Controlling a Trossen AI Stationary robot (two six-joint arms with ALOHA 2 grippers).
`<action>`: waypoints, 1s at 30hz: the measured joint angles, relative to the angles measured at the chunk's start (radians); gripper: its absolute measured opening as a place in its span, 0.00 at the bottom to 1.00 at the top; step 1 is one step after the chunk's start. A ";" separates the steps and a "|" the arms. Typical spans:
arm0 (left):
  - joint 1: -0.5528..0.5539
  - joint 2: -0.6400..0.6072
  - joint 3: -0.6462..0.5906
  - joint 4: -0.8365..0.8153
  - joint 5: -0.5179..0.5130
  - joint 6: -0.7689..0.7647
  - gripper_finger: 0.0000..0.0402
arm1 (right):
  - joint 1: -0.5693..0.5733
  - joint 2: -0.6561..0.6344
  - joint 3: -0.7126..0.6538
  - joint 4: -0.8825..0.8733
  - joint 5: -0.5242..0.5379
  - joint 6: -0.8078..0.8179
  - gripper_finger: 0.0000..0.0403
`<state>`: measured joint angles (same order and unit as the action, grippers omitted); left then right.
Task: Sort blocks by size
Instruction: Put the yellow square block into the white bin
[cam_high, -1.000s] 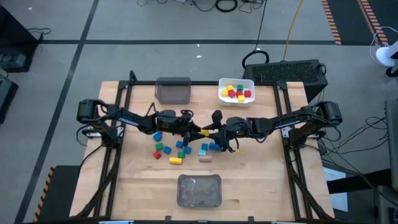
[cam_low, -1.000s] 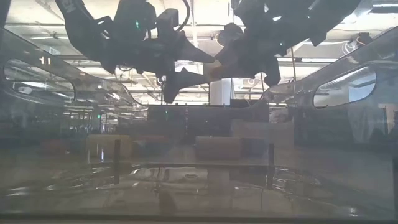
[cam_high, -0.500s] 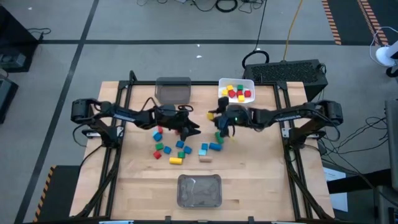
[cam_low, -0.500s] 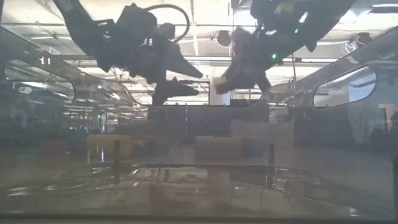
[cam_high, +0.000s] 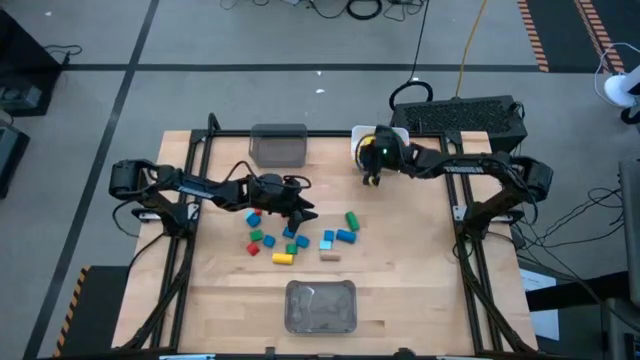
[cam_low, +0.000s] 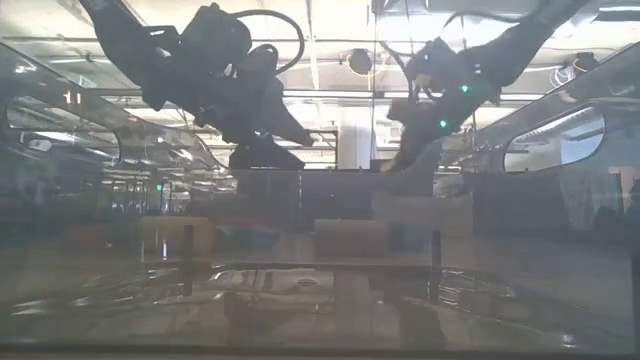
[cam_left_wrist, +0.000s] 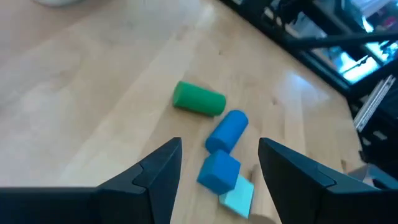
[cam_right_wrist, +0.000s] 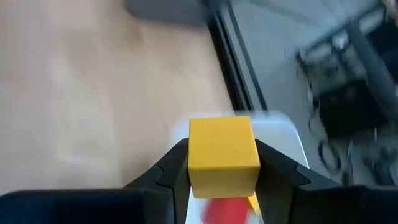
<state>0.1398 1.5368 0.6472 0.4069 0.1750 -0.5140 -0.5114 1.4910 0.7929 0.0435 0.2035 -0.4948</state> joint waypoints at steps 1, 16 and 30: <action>-0.001 0.000 0.000 -0.009 -0.002 0.000 0.53 | -0.020 0.000 0.000 -0.016 0.001 0.012 0.31; -0.005 0.000 0.000 -0.052 -0.109 0.028 0.53 | -0.219 0.027 0.000 -0.030 -0.130 0.065 0.31; -0.040 0.000 0.000 -0.140 -0.212 0.196 0.53 | -0.295 0.149 0.000 0.066 -0.127 0.114 0.41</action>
<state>0.0995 1.5368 0.6472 0.2672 -0.0371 -0.3177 -0.8066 1.6404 0.7925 0.1100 0.0766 -0.3808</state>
